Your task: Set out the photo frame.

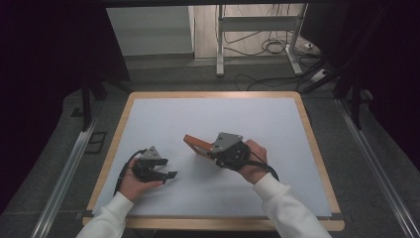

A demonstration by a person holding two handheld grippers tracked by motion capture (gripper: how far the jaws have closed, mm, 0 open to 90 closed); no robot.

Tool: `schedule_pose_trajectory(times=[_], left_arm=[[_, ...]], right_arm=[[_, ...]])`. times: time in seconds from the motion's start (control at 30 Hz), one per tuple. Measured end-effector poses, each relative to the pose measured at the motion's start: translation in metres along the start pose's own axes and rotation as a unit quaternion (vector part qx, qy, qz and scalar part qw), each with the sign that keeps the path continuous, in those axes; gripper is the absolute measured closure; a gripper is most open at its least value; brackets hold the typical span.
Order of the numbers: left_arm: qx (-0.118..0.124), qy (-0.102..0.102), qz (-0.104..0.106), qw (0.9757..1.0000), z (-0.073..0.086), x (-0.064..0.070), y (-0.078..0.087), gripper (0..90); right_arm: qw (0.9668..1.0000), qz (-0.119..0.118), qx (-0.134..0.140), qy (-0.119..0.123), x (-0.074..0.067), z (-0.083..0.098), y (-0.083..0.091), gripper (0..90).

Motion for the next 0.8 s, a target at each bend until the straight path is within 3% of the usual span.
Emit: schedule_pose_trajectory(times=[0.1, 0.27, 0.53, 0.63, 0.8], left_arm=[[0.002, 0.001, 0.000, 1.0000, 0.000, 0.001, -0.001, 32.3], [0.000, 0.001, -0.001, 1.0000, -0.001, 0.003, -0.002, 32.2], [0.000, 0.004, 0.000, 1.0000, 0.000, 0.001, -0.001, 32.1], [-0.001, 0.001, 0.000, 1.0000, 0.000, 0.000, -0.001, 32.0], [0.001, 0.000, -0.001, 1.0000, -0.001, 0.001, 0.000, 32.0]], right_arm=[[0.9998, -0.019, 0.007, -0.008, -0.007, 0.003, 0.011, 68.6], [0.9998, -0.018, 0.006, -0.003, -0.007, 0.011, 0.019, 68.3], [0.9996, 0.017, 0.003, -0.023, 0.015, 0.009, 0.012, 65.5], [0.9988, 0.020, 0.004, -0.045, 0.025, 0.011, 0.010, 63.4], [0.9981, 0.032, -0.001, -0.053, 0.036, 0.013, 0.005, 59.2]])
Point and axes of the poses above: each handheld gripper's, and its own axes: y roughly backward along the jaws, z roughly out of its underside, x roughly to its right, the point moved 6 cm from there along -y, roughly forward along the jaws, and after that the axes turned 1 degree about x, right-handed, at the moved point
